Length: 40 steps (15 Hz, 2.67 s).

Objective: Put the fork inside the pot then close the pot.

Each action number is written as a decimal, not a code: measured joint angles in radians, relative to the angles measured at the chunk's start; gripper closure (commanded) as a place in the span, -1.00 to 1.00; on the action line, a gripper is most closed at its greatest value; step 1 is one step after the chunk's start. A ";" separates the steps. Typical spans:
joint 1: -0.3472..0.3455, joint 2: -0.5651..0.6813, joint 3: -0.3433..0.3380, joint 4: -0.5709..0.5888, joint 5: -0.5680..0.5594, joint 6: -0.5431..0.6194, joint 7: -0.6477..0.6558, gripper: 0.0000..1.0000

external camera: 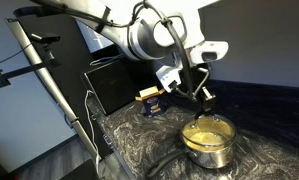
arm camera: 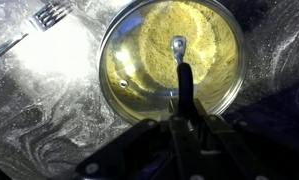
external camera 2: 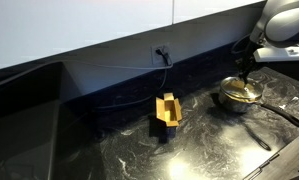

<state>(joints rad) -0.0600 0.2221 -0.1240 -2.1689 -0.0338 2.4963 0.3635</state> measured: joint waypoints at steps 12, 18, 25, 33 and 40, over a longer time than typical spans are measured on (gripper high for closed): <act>0.007 -0.001 -0.002 -0.076 -0.027 0.173 0.000 -0.10; 0.007 -0.036 -0.001 -0.096 -0.010 0.212 -0.001 -0.97; 0.000 -0.218 -0.002 -0.164 -0.006 -0.048 -0.001 -1.00; -0.008 -0.303 0.011 -0.288 -0.028 -0.150 -0.023 -1.00; -0.015 -0.288 0.013 -0.425 -0.026 0.019 -0.160 -1.00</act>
<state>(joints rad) -0.0749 -0.0655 -0.1113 -2.5942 -0.0594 2.5150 0.2031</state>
